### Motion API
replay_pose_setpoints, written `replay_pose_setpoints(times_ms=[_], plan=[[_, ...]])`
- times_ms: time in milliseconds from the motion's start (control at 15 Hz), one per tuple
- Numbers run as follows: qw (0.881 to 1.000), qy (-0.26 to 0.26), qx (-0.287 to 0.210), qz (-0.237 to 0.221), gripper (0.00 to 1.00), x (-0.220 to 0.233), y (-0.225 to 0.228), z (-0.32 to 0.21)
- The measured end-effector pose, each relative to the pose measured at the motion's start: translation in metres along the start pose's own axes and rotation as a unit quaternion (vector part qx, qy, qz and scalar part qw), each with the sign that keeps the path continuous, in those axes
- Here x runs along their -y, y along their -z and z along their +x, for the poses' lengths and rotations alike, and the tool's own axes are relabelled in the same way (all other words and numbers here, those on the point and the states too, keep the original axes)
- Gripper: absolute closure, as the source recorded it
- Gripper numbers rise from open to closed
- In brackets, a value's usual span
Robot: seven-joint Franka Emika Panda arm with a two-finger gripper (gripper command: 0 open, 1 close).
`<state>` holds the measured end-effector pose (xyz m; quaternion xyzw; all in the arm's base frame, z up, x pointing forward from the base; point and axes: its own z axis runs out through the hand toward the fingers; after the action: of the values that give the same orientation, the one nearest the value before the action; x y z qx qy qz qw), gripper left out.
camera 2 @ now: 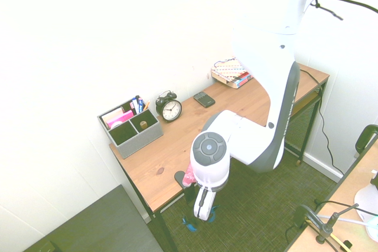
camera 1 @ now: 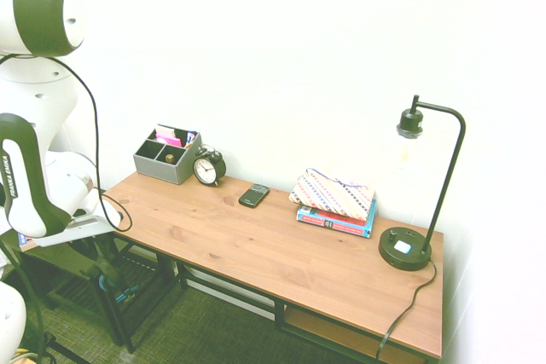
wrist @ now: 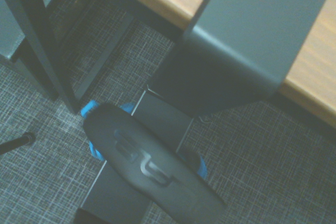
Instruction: Hang the headphone
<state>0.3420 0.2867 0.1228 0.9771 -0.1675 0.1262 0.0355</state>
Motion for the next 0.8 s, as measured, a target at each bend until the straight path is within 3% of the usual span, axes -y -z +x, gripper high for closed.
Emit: replay_pose_setpoints(times_ms=[400,800], plan=[[0.997,-0.069,0.025,-0.006,0.0,-0.021,0.091,0.05],[0.981,-0.182,0.066,0.019,0.0,-0.064,0.159,0.208]])
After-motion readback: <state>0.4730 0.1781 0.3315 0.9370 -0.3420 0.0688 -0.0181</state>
